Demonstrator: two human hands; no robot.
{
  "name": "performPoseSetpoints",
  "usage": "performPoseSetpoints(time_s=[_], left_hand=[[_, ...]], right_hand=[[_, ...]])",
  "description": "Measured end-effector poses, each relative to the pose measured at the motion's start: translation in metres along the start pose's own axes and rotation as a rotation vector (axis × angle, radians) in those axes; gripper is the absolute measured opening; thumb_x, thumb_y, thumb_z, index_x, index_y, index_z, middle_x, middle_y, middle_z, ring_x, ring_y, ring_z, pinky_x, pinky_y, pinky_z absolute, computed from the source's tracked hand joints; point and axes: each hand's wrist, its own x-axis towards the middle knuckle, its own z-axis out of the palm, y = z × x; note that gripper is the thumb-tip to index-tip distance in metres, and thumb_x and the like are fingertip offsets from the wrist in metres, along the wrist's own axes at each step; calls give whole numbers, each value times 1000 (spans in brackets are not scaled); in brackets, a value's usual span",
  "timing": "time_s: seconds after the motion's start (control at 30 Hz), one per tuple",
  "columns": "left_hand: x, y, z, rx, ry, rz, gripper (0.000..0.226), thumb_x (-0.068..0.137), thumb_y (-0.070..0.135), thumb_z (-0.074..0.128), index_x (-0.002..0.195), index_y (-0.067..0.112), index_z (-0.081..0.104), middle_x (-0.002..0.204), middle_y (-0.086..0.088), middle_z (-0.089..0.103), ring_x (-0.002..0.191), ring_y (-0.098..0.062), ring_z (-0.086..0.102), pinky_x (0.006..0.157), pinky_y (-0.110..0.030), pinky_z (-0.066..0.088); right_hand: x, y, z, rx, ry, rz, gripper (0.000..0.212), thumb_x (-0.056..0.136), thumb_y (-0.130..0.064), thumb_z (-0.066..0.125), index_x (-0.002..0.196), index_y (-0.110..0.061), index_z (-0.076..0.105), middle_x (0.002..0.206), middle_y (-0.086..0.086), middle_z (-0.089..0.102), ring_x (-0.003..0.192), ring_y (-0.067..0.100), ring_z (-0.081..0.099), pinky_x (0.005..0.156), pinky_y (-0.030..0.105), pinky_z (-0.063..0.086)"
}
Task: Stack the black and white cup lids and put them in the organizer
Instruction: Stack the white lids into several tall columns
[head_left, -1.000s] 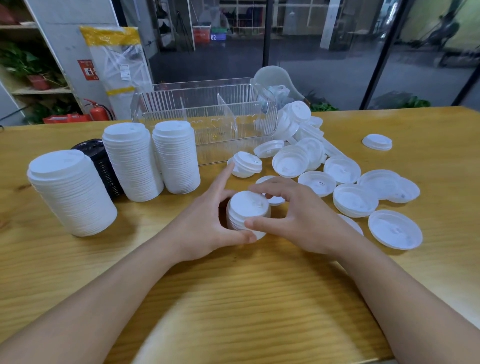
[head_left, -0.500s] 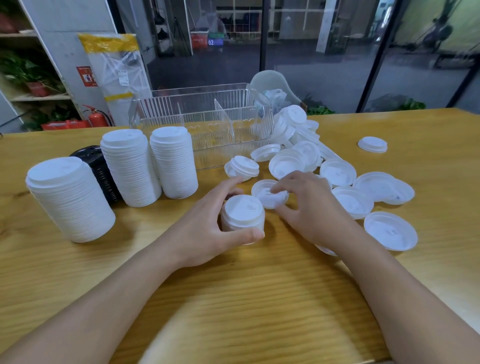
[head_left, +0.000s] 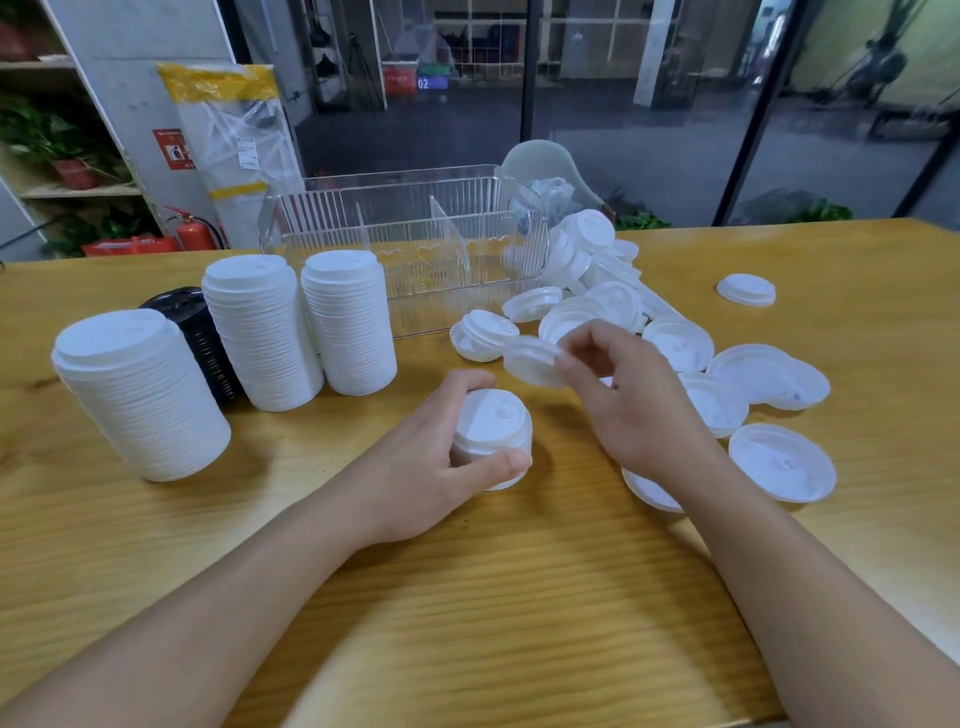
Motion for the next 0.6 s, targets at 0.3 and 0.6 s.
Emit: performPoseSetpoints(time_s=[0.3,0.6], left_hand=[[-1,12,-5,-189,167,144,60,101,47,75,156,43,51,152,24,61,149,4,49,121,-35,40],[-2,12,-5,-146,211,170,66,99,36,81,159,39,54,147,23,65,146,2,53,119,-29,41]], right_hand=[[-1,-13,-5,654,42,198,16,112,-22,61,120,-9,60,91,13,77,88,26,74,93,47,61],[-4,-14,0,480,31,143,38,90,-28,90,120,-16,70,119,0,76,105,23,77,97,46,63]])
